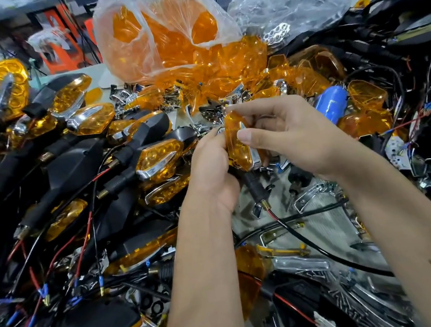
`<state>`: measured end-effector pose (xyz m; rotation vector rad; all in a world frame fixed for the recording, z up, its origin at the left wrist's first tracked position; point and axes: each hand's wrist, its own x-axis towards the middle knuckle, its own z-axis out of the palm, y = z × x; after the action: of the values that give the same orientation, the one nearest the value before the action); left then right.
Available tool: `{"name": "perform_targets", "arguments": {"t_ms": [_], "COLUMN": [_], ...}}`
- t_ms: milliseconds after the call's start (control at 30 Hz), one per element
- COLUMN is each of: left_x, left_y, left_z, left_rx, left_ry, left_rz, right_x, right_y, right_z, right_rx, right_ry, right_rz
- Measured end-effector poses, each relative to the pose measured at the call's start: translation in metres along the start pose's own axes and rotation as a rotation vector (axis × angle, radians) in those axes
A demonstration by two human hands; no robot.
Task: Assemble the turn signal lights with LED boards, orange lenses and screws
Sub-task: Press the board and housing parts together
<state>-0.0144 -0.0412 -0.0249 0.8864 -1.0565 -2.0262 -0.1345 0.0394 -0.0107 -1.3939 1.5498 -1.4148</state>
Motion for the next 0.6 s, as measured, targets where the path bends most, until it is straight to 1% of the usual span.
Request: {"name": "perform_targets", "arguments": {"t_ms": [133, 233, 367, 467, 533, 600], "left_x": [0.002, 0.0, -0.004, -0.004, -0.005, -0.005], "left_y": [-0.002, -0.001, 0.0, 0.002, 0.002, 0.002], "left_z": [-0.001, -0.003, -0.003, -0.004, -0.004, -0.003], "left_rx": [0.006, -0.013, -0.12, -0.149, -0.148, -0.156], "left_ry": [0.029, 0.03, -0.018, -0.064, -0.121, -0.132], "left_rz": [-0.012, -0.034, -0.064, -0.103, -0.087, -0.052], "right_x": [0.0, 0.001, 0.002, 0.0, -0.001, 0.0], "right_y": [0.005, 0.007, 0.01, 0.014, 0.014, 0.014], "right_z": [0.002, 0.003, 0.004, 0.007, 0.008, 0.008], "right_rx": [-0.024, -0.098, -0.141, -0.173, -0.186, -0.187], "right_ry": [0.001, 0.007, 0.004, 0.001, 0.005, 0.009], "right_rz": [0.001, -0.046, -0.079, -0.051, -0.04, -0.041]}}
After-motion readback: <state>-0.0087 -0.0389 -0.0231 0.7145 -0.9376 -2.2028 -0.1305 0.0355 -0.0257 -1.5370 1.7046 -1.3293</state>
